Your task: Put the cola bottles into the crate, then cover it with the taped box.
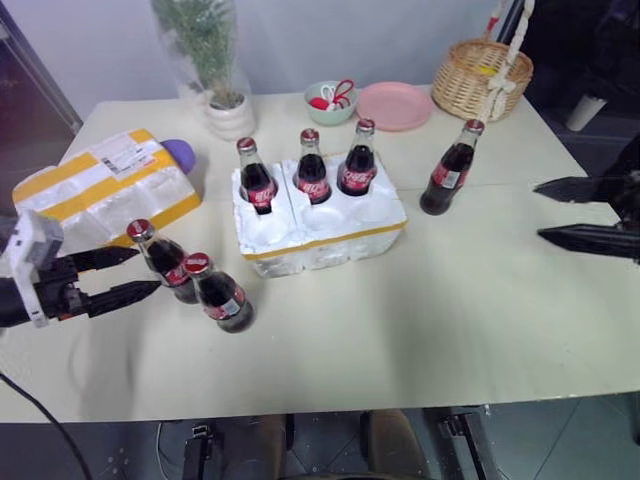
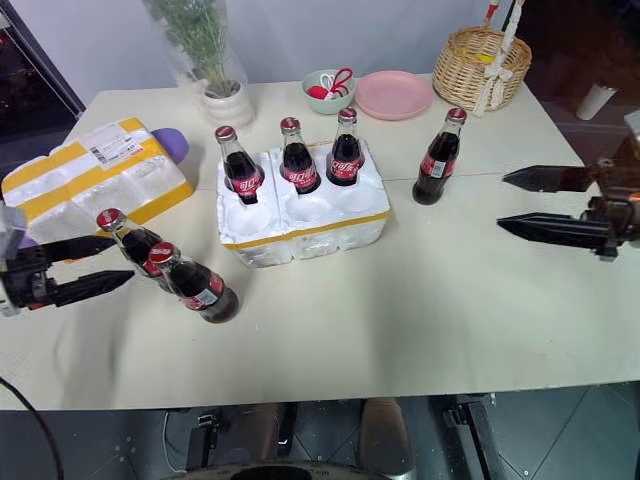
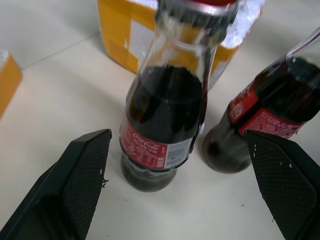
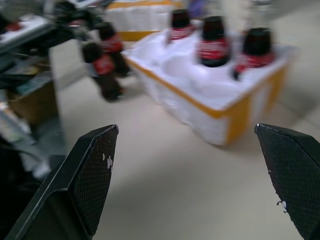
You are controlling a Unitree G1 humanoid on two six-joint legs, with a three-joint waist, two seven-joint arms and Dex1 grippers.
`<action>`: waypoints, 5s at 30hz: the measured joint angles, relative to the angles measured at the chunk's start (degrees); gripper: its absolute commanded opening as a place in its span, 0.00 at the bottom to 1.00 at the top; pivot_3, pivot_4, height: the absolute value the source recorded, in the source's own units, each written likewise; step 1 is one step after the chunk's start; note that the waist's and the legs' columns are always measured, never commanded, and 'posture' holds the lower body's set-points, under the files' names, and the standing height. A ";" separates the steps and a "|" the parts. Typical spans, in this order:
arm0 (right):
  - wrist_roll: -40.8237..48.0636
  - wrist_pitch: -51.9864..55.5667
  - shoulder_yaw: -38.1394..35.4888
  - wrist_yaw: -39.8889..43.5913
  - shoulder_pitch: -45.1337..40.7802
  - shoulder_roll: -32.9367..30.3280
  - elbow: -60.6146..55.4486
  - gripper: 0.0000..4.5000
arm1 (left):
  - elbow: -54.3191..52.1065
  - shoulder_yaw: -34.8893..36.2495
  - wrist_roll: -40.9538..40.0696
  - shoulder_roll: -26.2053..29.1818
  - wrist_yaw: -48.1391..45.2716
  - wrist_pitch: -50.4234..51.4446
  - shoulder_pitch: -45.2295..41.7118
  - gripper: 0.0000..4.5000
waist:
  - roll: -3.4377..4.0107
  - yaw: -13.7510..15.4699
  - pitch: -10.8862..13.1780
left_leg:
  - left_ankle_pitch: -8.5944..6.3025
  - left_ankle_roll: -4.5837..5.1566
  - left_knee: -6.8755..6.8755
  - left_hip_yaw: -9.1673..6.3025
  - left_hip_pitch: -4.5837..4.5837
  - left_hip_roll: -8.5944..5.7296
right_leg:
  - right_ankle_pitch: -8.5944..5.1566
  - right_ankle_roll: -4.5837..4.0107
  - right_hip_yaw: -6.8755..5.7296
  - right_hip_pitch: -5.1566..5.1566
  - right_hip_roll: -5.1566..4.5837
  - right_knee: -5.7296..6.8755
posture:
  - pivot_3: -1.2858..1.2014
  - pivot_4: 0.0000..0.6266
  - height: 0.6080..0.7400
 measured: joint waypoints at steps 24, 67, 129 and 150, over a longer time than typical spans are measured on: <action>22.79 9.08 0.41 -18.38 -3.39 2.75 -17.62 1.00 | 7.94 -14.02 8.85 -13.63 6.62 -11.17 -10.00 0.98 | -0.09 1.71 0.01 | 0.00 0.00 0.31 -0.01 -0.13 0.01 | 0.06 -0.04 0.00 0.03 0.03 0.00 | 0.52 0.24 0.98; 22.91 4.49 -2.29 -26.82 7.39 5.97 -23.08 1.00 | 43.57 -30.27 12.05 -22.57 -16.10 -9.04 -63.41 0.63 | -0.66 1.47 0.33 | 0.03 0.02 0.83 -0.18 -0.94 -0.06 | 0.28 0.18 -0.16 -0.49 0.09 0.09 | 0.52 0.24 0.98; 12.02 -2.68 13.80 -15.15 -2.79 4.46 -16.75 1.00 | -7.10 -4.63 7.94 1.76 -15.63 -4.90 -4.28 0.99 | -0.55 1.65 0.30 | 0.01 0.00 0.82 -0.21 -0.88 -0.01 | 0.37 0.12 -0.13 -0.45 0.07 0.01 | 0.52 0.24 0.98; 14.40 1.01 13.67 -18.12 -5.57 5.12 -16.73 1.00 | -13.98 -19.08 6.94 -13.74 2.22 -6.59 -5.51 0.99 | -0.52 1.65 0.26 | 0.02 0.01 0.85 -0.18 -0.87 -0.02 | 0.38 0.12 -0.12 -0.44 0.08 0.03 | 0.52 0.24 0.98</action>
